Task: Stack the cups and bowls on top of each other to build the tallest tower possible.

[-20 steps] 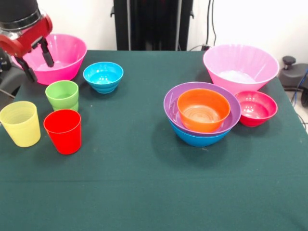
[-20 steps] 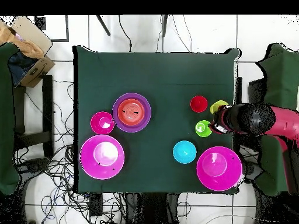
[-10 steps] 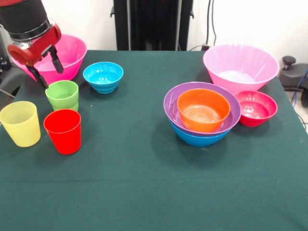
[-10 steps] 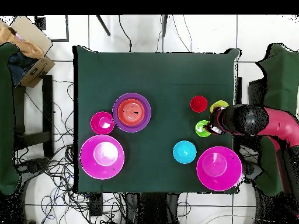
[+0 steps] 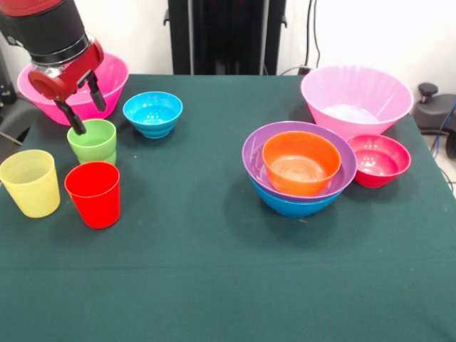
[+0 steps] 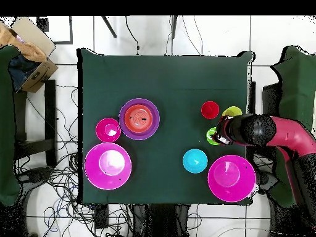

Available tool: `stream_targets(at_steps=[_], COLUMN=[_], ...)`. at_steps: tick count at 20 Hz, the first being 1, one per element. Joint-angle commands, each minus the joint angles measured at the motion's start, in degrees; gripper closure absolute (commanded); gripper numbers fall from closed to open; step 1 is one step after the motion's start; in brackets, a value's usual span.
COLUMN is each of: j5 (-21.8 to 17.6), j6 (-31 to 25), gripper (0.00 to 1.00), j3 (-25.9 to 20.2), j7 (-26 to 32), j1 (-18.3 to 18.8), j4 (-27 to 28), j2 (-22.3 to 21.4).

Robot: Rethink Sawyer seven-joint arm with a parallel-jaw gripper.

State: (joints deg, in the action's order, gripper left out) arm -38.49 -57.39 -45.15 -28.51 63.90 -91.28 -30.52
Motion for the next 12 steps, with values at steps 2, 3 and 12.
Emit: stream_targets(at_steps=[2, 3, 12], j5=[-0.62, -0.21, -0.33], j6=[-6.08, -7.45, -13.37], gripper=[0.00, 0.00, 0.00], j3=[1.64, 1.47, 0.18], j7=[6.17, 7.45, 14.67], j1=[-0.84, -0.29, 2.79], j4=[-2.64, -2.23, 0.27], j2=[-4.08, -4.63, -6.50])
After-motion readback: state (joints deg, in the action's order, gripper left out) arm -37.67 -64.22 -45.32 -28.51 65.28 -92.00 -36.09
